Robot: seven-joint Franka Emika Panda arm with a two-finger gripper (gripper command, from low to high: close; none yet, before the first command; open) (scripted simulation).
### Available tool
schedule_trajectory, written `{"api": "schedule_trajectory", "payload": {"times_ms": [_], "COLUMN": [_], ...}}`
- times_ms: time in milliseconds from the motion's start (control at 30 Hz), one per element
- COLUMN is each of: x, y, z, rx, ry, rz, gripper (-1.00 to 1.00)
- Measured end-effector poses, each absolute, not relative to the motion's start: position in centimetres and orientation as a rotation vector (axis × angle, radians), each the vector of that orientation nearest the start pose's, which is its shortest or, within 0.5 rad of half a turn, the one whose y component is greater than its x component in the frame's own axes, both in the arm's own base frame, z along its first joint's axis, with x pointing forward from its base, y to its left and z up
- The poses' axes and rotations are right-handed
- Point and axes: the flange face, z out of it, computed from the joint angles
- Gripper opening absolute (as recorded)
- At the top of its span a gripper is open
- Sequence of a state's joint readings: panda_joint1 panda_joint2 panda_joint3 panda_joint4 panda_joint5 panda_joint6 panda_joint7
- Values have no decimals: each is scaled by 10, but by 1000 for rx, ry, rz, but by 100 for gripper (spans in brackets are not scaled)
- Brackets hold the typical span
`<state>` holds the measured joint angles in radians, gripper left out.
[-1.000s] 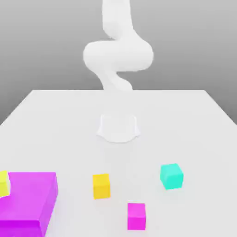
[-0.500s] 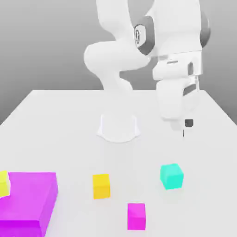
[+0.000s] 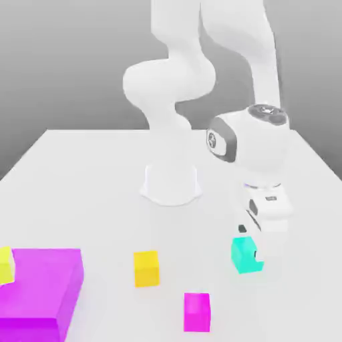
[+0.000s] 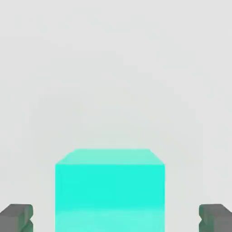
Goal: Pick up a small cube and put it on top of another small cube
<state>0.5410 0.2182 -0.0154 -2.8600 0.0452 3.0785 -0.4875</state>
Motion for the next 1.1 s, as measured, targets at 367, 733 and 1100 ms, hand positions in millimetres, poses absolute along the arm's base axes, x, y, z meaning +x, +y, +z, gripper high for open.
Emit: {"api": "schedule_trajectory", "payload": {"times_ms": [367,733,1100], "x": [300,316,338], "y": [169,134,65], "z": [156,208,225], "rx": [-2780,-2998,-3129], "ry": [-1463,-926,162], "rz": [2,4,4], "gripper": [-100,-100,-100]}}
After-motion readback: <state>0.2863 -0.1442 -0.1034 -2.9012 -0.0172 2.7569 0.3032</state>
